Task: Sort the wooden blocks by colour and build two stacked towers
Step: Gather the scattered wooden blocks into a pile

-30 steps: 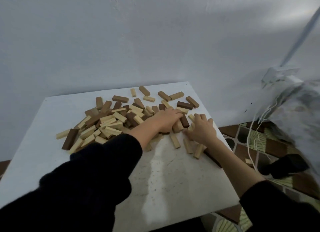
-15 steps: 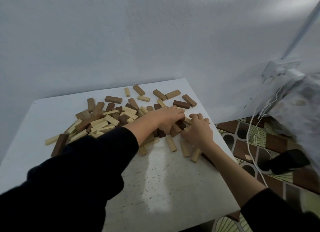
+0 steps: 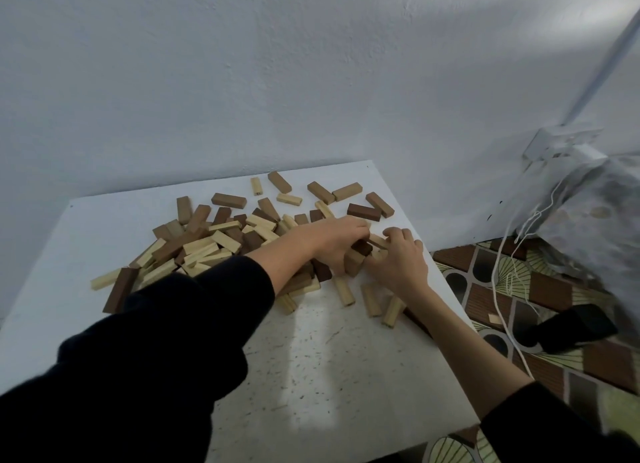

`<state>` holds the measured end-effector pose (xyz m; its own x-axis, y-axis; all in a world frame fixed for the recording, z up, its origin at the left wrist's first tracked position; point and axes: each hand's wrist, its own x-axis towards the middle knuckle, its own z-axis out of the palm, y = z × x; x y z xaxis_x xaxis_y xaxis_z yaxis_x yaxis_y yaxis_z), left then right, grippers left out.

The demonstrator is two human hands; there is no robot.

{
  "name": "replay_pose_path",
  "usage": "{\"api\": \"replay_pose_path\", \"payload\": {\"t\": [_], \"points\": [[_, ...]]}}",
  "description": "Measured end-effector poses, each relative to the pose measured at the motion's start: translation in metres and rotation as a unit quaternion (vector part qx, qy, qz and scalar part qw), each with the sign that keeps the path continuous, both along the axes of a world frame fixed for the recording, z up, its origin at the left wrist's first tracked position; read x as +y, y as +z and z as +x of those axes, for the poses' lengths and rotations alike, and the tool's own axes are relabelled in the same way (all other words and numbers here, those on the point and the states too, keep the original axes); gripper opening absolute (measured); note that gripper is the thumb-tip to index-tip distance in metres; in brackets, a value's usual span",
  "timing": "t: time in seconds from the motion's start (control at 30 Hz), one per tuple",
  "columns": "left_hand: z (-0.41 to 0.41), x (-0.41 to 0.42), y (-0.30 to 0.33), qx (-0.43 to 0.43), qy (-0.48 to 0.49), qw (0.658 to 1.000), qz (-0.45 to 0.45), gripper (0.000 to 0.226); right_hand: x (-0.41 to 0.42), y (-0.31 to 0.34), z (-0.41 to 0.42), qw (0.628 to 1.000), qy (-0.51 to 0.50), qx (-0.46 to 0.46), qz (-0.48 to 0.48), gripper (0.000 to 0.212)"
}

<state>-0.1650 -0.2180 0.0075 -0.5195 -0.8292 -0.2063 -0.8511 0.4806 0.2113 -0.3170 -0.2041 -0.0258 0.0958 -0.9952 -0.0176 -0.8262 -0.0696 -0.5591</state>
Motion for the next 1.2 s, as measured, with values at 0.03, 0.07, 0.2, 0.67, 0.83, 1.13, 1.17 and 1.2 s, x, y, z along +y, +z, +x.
{"api": "replay_pose_path", "payload": {"t": [0.03, 0.07, 0.2, 0.67, 0.83, 1.13, 1.17, 1.2], "points": [[0.002, 0.000, 0.000, 0.017, 0.008, 1.000, -0.001, 0.064, -0.001, 0.002, -0.001, 1.000, -0.006, -0.015, 0.001, 0.058], [0.003, 0.001, 0.000, 0.037, 0.019, 0.999, -0.001, 0.062, -0.002, 0.004, -0.002, 0.999, -0.012, -0.033, 0.003, 0.057], [0.009, 0.006, 0.014, 0.161, 0.094, 0.982, 0.000, 0.053, -0.008, 0.015, -0.003, 0.992, -0.042, -0.122, 0.006, 0.049], [0.178, 0.095, 0.041, 0.271, 0.397, 0.873, -0.077, 0.042, 0.006, 0.034, 0.117, 0.978, 0.118, -0.174, -0.008, 0.050], [0.223, 0.139, 0.024, 0.235, 0.484, 0.839, -0.087, 0.051, 0.020, 0.034, 0.159, 0.976, 0.186, -0.112, -0.024, 0.051], [0.235, 0.163, -0.025, 0.208, 0.472, 0.855, -0.053, 0.059, 0.040, 0.008, 0.175, 0.960, 0.252, 0.053, -0.106, 0.056], [0.234, 0.164, -0.026, 0.209, 0.471, 0.856, -0.052, 0.060, 0.043, 0.008, 0.176, 0.960, 0.254, 0.041, -0.110, 0.062], [0.234, 0.165, -0.027, 0.215, 0.469, 0.855, -0.051, 0.060, 0.046, 0.008, 0.177, 0.960, 0.255, 0.036, -0.112, 0.065]]}}
